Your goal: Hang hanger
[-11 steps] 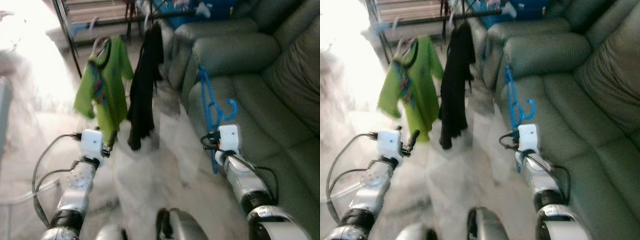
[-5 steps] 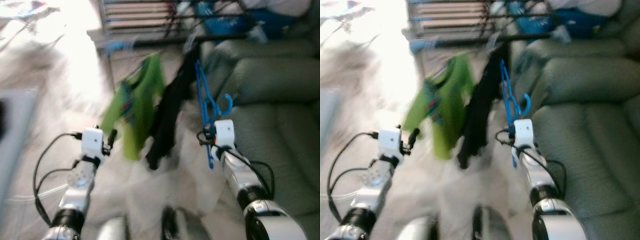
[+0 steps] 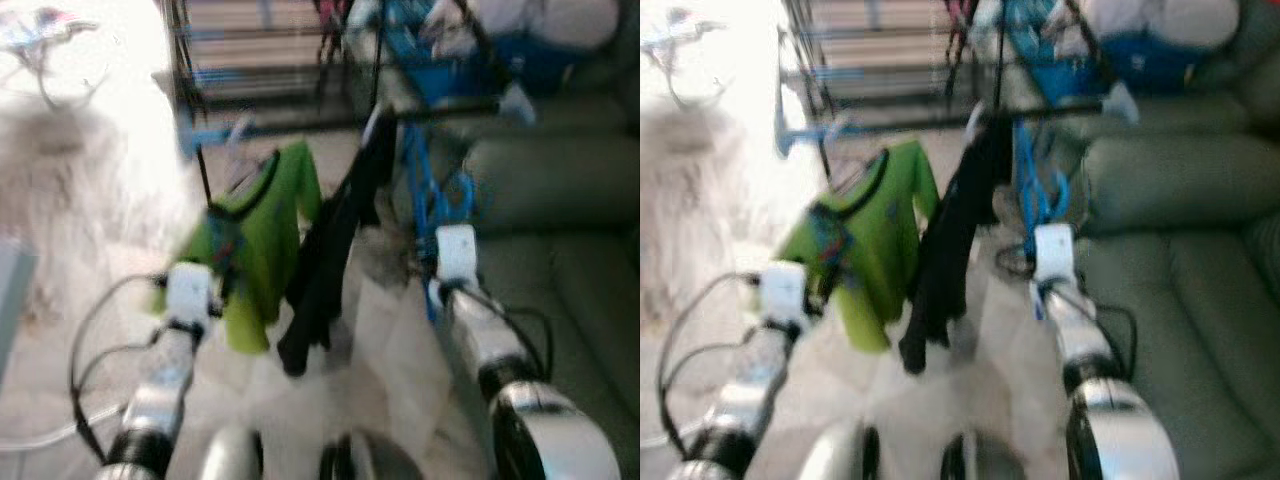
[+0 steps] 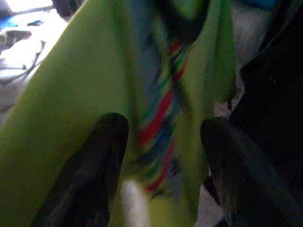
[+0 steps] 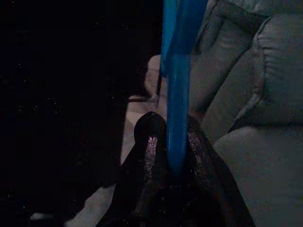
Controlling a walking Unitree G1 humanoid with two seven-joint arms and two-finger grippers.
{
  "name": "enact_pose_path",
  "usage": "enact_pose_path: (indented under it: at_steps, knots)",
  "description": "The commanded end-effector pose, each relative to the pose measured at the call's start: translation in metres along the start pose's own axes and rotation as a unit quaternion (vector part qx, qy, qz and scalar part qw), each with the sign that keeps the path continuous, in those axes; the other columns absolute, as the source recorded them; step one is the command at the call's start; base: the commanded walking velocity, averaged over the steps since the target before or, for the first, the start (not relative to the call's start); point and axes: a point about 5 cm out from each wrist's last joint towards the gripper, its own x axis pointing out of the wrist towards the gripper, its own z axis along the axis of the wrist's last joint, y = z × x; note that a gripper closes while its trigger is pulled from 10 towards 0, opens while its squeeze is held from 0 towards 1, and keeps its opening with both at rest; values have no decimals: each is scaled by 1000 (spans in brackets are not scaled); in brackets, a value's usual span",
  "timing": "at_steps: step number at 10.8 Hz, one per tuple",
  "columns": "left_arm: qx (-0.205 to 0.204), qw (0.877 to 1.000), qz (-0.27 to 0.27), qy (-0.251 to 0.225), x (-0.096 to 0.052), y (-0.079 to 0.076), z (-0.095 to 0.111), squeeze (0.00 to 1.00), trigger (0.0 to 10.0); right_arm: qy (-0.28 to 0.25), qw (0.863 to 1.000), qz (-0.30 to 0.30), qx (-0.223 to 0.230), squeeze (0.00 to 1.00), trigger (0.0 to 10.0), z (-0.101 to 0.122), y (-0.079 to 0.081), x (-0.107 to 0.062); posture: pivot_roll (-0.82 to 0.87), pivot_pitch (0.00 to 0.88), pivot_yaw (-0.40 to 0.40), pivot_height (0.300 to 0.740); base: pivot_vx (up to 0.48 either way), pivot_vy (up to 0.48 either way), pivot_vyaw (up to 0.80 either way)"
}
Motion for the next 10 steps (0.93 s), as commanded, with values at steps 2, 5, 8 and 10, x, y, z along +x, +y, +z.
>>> enact_pose_path:
  at_steps: [2,5,8,10]
  knots:
    - [6,1000,3,18,-12,-3,-8,0,10000,10,1000,-24,18,0,10000,6,-18,2,77,216,-76,740,0,0,0]
    - [10,999,13,39,-29,2,-19,0,10000,-21,999,-23,31,0,10000,48,-30,13,83,225,-89,740,0,0,0]
    - [16,999,20,42,-43,12,-20,0,10000,12,998,53,19,0,10000,75,-24,23,107,259,-103,740,0,0,0]
    - [24,998,22,56,-56,16,-26,0,10000,37,996,77,9,0,10000,85,-18,27,129,283,-113,740,0,0,0]
